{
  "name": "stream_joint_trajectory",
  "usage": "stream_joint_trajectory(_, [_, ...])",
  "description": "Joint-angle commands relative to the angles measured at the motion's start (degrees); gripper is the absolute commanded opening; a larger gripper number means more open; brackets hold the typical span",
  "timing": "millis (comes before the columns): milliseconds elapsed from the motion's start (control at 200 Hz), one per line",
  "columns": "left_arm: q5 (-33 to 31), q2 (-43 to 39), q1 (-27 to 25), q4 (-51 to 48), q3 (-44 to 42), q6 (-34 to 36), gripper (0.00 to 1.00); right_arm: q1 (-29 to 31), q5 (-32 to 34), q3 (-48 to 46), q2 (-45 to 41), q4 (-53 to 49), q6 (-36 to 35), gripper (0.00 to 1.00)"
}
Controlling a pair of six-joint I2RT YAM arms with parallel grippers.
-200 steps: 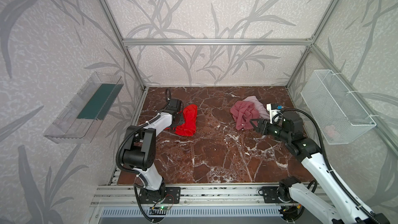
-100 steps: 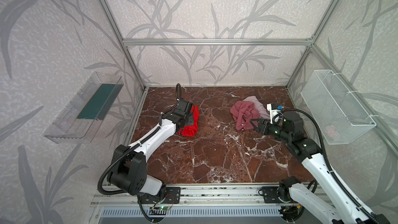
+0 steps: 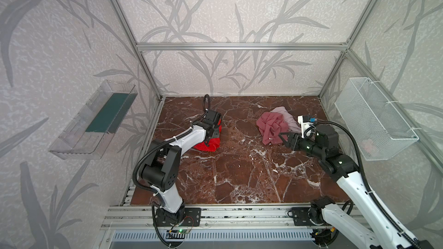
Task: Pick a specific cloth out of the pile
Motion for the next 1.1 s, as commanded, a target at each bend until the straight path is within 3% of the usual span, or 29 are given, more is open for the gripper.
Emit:
stream_joint_trajectory(0, [1.79,0.74,4.78,3.79,0.03,-0.96,0.54,-0.17,1.54,0.25,0.57,-0.29,-0.63,0.59])
stream_joint_trajectory(360, [5.01,3.51,16.15,4.31,3.95,1.43,0.54,-0.15,1.9,-0.28,3.65,1.9,0.43,0.59])
stream_joint_trajectory(555, [6.35,-2.68,16.23,4.73,2.25,2.57,0.54,-0.17,2.03,1.6,4.97,0.92,-1.29,0.6])
stream_joint_trajectory(750, [9.11,-14.68,14.25,2.23,-0.85,2.96,0.6,-2.49,2.83,2.82,4.02,0.55,-4.5,0.59])
stream_joint_trajectory(870, [8.84,-22.62,12.1,3.63,-5.2,4.55,0.71,-5.05,5.6,2.0,3.46,1.65,-8.83,0.6])
stream_joint_trajectory(915, [7.02,-25.06,11.52,5.22,-7.86,5.1,0.9,-5.6,8.04,1.23,3.4,2.4,-11.64,0.61])
stream_joint_trajectory(940, [6.19,-26.21,11.4,6.84,-9.74,5.62,0.96,-5.7,10.83,0.46,3.43,3.21,-12.63,0.62])
stream_joint_trajectory(1095, [1.44,-30.58,11.35,14.76,-19.32,9.31,0.98,-6.33,24.54,-9.39,5.33,17.59,-21.29,0.63])
